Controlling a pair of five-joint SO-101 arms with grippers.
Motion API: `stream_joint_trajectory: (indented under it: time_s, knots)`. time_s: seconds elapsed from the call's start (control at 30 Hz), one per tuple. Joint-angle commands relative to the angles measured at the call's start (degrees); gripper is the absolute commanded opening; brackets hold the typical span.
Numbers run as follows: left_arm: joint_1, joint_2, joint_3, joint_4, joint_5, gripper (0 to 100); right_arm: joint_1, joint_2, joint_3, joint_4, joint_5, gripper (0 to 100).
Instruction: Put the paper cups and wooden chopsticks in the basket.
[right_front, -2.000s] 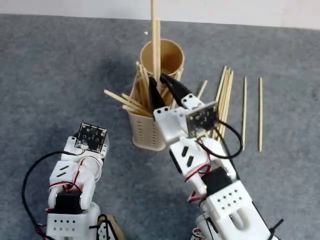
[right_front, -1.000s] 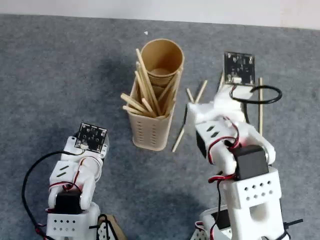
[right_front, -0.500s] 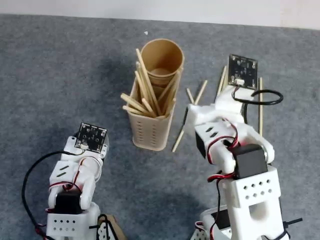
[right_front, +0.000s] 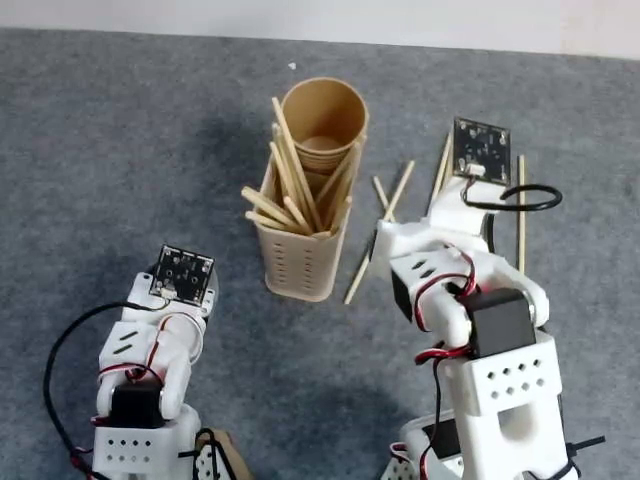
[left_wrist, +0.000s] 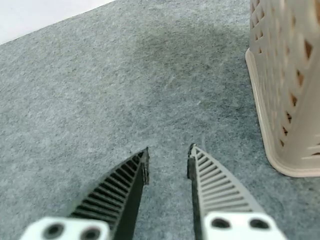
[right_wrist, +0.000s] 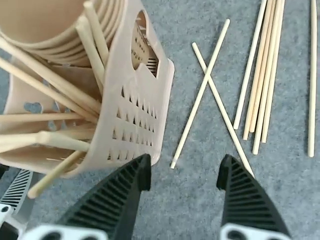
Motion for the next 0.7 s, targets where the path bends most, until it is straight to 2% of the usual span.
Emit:
stream_joint_trajectory:
  time_s: [0.0,0.3,0.47,0.57,0.67]
  knots:
    - [0.84,-0.13,1.01,-0.97,-0.62,16,0.75,-0.04,-0.92,-0.13,-0.44,22.1]
    - [0.84,-0.13,1.01,-0.97,-0.62,16,2.07,-0.04,-0.75,0.31,-0.35,21.7]
    - [0.84,-0.13,1.01,-1.05,-0.62,16,7.43,-0.92,-3.12,-2.33,-0.35,22.1]
    - [0.84,-0.13,1.01,-1.05,-0.62,16,11.03,-3.38,-3.91,-8.66,-0.35,22.1]
    - [0.84,-0.13,1.01,-1.05,-0.62,16,19.47,-6.64,-1.36,-13.76,1.14,22.1]
